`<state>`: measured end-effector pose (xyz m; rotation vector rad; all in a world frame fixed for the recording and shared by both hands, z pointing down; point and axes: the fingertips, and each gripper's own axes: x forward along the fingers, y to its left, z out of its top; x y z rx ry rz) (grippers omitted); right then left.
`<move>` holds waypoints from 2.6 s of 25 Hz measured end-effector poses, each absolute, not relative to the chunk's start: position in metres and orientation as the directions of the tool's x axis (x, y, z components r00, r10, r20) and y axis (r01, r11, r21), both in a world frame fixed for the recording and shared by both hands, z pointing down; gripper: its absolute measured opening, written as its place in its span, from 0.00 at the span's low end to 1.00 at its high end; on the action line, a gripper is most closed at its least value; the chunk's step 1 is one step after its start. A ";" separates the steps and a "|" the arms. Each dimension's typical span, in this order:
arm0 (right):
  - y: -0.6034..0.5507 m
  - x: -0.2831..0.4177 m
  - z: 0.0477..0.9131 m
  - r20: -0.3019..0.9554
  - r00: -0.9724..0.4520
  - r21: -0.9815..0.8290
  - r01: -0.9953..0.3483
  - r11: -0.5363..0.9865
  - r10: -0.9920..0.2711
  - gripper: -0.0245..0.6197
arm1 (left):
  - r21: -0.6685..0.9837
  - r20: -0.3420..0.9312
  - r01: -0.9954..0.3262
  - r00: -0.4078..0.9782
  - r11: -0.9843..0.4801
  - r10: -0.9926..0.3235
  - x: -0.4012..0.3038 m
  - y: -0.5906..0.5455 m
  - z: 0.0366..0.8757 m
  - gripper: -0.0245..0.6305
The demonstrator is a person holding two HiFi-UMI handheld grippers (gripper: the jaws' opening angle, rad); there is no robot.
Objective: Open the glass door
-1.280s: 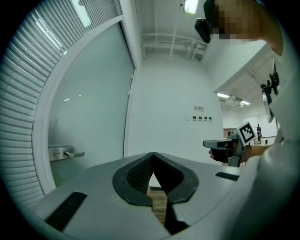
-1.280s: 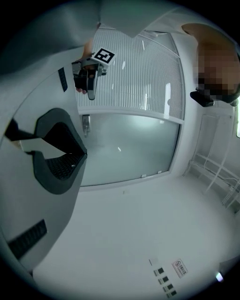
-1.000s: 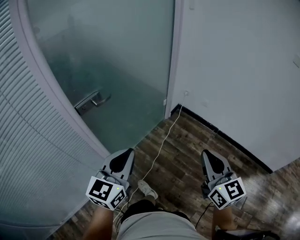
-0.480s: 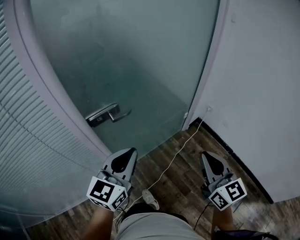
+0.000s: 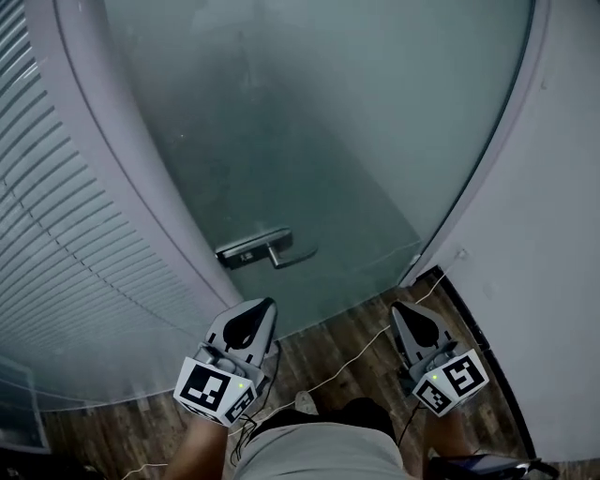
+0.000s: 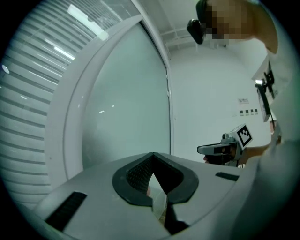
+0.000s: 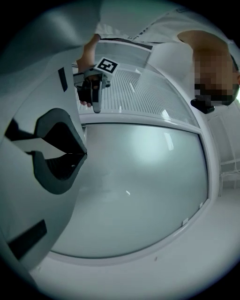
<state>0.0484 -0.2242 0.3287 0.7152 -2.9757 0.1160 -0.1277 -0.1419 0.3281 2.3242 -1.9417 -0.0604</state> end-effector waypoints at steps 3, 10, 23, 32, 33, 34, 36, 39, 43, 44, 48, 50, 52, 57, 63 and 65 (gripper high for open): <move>-0.239 0.013 0.342 0.094 -0.925 -0.051 -0.375 0.926 -0.369 0.04 | 0.109 0.051 -0.990 0.099 -0.093 -0.994 -0.154 -0.140 0.344 0.04; -0.280 -0.050 0.397 0.065 -0.991 -0.047 -0.124 0.991 -0.121 0.04 | 0.068 0.043 -0.986 -0.152 0.155 -0.987 -0.191 -0.143 0.389 0.04; -0.351 -0.085 0.392 0.101 -0.965 -0.088 0.232 0.969 0.240 0.05 | 0.080 0.065 -0.892 -0.441 0.445 -0.895 -0.175 -0.191 0.363 0.04; -0.338 -0.111 0.422 0.216 -0.905 -0.072 0.360 0.930 0.367 0.17 | 0.080 0.096 -0.863 -0.491 0.498 -0.866 -0.179 -0.188 0.372 0.04; -0.335 -0.114 0.429 0.244 -0.897 -0.067 0.364 0.929 0.369 0.18 | 0.086 0.096 -0.863 -0.490 0.498 -0.866 -0.182 -0.187 0.373 0.04; -0.333 -0.116 0.436 0.275 -0.888 -0.056 0.367 0.929 0.368 0.20 | 0.093 0.097 -0.864 -0.486 0.494 -0.868 -0.185 -0.186 0.376 0.04; -0.332 -0.122 0.452 0.328 -0.875 -0.034 0.367 0.929 0.358 0.24 | 0.098 0.103 -0.870 -0.474 0.483 -0.875 -0.191 -0.187 0.386 0.04; -0.329 -0.131 0.475 0.392 -0.854 -0.013 0.366 0.930 0.342 0.30 | 0.099 0.121 -0.878 -0.456 0.468 -0.882 -0.199 -0.187 0.400 0.04; -0.330 -0.137 0.494 0.496 -0.818 0.077 0.374 0.924 0.290 0.32 | 0.117 0.129 -0.882 -0.443 0.457 -0.887 -0.203 -0.187 0.407 0.04; -0.330 -0.139 0.497 0.514 -0.811 0.096 0.378 0.921 0.279 0.32 | 0.120 0.131 -0.882 -0.441 0.456 -0.888 -0.203 -0.188 0.409 0.04; -0.328 -0.147 0.502 0.545 -0.804 0.159 0.377 0.912 0.238 0.31 | 0.126 0.142 -0.880 -0.440 0.457 -0.887 -0.204 -0.188 0.416 0.04; -0.325 -0.145 0.504 0.560 -0.795 0.169 0.384 0.908 0.232 0.25 | 0.127 0.146 -0.877 -0.446 0.463 -0.883 -0.204 -0.185 0.416 0.04; -0.322 -0.144 0.501 0.555 -0.798 0.171 0.386 0.907 0.235 0.24 | 0.128 0.143 -0.872 -0.455 0.472 -0.879 -0.205 -0.181 0.413 0.04; -0.323 -0.147 0.502 0.544 -0.799 0.172 0.404 0.899 0.255 0.24 | 0.128 0.145 -0.865 -0.468 0.485 -0.872 -0.207 -0.178 0.415 0.04; -0.322 -0.148 0.504 0.526 -0.816 0.148 0.366 0.919 0.240 0.24 | 0.129 0.140 -0.869 -0.462 0.478 -0.876 -0.201 -0.178 0.415 0.04; -0.322 -0.148 0.505 0.518 -0.822 0.148 0.359 0.921 0.237 0.24 | 0.126 0.133 -0.870 -0.461 0.476 -0.877 -0.197 -0.176 0.413 0.04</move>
